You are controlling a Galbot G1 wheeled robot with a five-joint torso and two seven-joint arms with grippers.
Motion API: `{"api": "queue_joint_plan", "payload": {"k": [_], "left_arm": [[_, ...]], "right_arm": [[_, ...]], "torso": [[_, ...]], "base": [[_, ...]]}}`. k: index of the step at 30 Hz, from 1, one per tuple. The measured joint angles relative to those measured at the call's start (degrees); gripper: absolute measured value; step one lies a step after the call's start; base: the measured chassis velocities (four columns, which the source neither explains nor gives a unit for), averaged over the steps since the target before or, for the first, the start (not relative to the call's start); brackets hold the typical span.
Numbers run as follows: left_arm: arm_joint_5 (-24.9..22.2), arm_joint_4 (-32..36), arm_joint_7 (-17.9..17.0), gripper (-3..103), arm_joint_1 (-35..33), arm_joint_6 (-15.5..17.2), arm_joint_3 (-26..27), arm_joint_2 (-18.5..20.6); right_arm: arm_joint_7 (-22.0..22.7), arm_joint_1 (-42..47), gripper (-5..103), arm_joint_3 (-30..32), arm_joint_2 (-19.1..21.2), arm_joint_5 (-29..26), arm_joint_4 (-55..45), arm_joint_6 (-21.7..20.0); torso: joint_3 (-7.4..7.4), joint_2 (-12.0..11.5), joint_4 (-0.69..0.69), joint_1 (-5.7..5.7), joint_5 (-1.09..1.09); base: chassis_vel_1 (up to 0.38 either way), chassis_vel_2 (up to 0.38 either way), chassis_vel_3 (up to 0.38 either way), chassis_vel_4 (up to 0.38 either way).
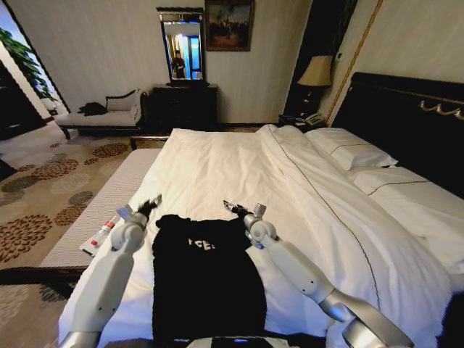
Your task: Fold the clothes on the bed.
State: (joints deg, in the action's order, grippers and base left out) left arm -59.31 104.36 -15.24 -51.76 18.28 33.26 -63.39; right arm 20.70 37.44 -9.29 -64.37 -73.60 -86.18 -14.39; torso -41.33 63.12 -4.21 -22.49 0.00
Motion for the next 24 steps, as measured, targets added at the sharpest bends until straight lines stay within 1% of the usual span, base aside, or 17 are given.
{"api": "queue_joint_plan", "payload": {"k": [1,3,4,6,8,9,11,12,14,16,17,18,20,21,22,24], "left_arm": [[-1.81,3.23,-0.45,92,0.38,0.21,1.11,0.26],[-5.21,8.65,-1.51,98,0.92,0.94,3.09,0.88],[-5.21,8.65,-1.51,98,0.92,0.94,3.09,0.88],[-6.60,12.28,-2.13,100,0.77,1.43,4.44,1.43],[-6.84,14.34,-2.56,100,-0.35,1.81,5.13,1.72],[-6.84,14.34,-2.56,100,-0.35,1.81,5.13,1.72],[-6.84,15.39,-2.80,100,-1.76,2.29,5.58,1.71],[-6.84,15.39,-2.80,100,-1.76,2.29,5.58,1.71],[-6.58,15.56,-3.10,100,-2.82,2.53,5.89,1.44],[-6.34,15.41,-3.40,100,-3.41,2.69,5.92,1.22],[-6.34,15.41,-3.40,100,-3.41,2.69,5.92,1.22],[-6.10,15.21,-3.51,100,-3.69,2.76,5.93,1.03],[-5.63,14.84,-3.58,100,-3.99,2.84,5.93,0.66],[-5.38,14.60,-3.60,100,-4.10,2.87,5.87,0.47],[-5.38,14.60,-3.60,100,-4.10,2.87,5.87,0.47],[-4.90,14.09,-3.70,100,-4.21,2.90,5.69,0.12]], "right_arm": [[1.68,0.16,100,-0.15,1.02,-2.97,-1.35,-2.16],[3.66,0.49,100,-0.23,2.45,-8.07,-3.67,-6.01],[3.66,0.49,100,-0.23,2.45,-8.07,-3.67,-6.01],[4.25,0.67,100,-0.54,3.28,-11.93,-5.11,-10.12],[3.38,0.43,100,-1.48,3.05,-12.48,-4.44,-12.45],[3.38,0.43,100,-1.48,3.05,-12.48,-4.44,-12.45],[1.12,-0.69,100,-2.96,1.57,-10.90,-1.57,-13.27],[1.12,-0.69,100,-2.96,1.57,-10.90,-1.57,-13.27],[-3.20,-2.75,100,-4.81,-0.94,-6.11,2.88,-12.35],[-7.05,-4.72,100,-6.66,-2.51,-0.38,6.35,-9.97],[-7.05,-4.72,100,-6.66,-2.51,-0.38,6.35,-9.97],[-9.12,-5.86,100,-7.66,-3.22,2.94,8.23,-8.82],[-11.58,-7.63,100,-8.95,-3.82,8.31,10.82,-7.52],[-12.34,-8.34,100,-9.48,-3.84,10.21,11.63,-7.13],[-12.34,-8.34,100,-9.48,-3.84,10.21,11.63,-7.13],[-13.10,-9.68,100,-10.52,-3.47,12.21,12.40,-7.17]], "torso": [[0.00,0.00,0.00,0.00,0.02],[0.01,0.00,-0.01,0.00,0.03],[0.01,0.00,-0.01,0.00,0.03],[0.02,0.01,-0.01,0.01,0.02],[0.02,0.01,0.01,0.01,0.00],[0.02,0.01,0.01,0.01,0.00],[0.01,0.00,0.01,0.01,-0.01],[0.01,0.00,0.01,0.01,-0.01],[0.01,0.00,0.02,0.01,0.00],[0.01,0.00,0.02,0.01,0.00],[0.01,0.00,0.02,0.01,0.00],[0.00,0.00,0.02,0.00,-0.01],[0.01,0.00,0.03,0.01,-0.01],[0.01,0.00,0.02,0.01,0.00],[0.01,0.00,0.02,0.01,0.00],[0.00,0.00,0.00,0.01,-0.01]], "base": [[0.000,0.000,0.000,0.000],[0.000,0.000,0.000,0.000],[0.000,0.000,0.000,0.000],[0.000,0.000,0.000,0.000],[0.000,0.000,0.000,0.000],[0.000,0.000,0.000,0.000],[0.000,0.000,0.000,0.000],[0.000,0.000,0.000,0.000],[0.000,0.000,0.000,0.000],[0.000,0.000,0.000,0.000],[0.000,0.000,0.000,0.000],[0.000,0.000,0.000,0.000],[0.000,0.000,0.000,0.000],[0.000,0.000,0.000,0.000],[0.000,0.000,0.000,0.000],[0.000,0.000,0.000,0.000]]}}
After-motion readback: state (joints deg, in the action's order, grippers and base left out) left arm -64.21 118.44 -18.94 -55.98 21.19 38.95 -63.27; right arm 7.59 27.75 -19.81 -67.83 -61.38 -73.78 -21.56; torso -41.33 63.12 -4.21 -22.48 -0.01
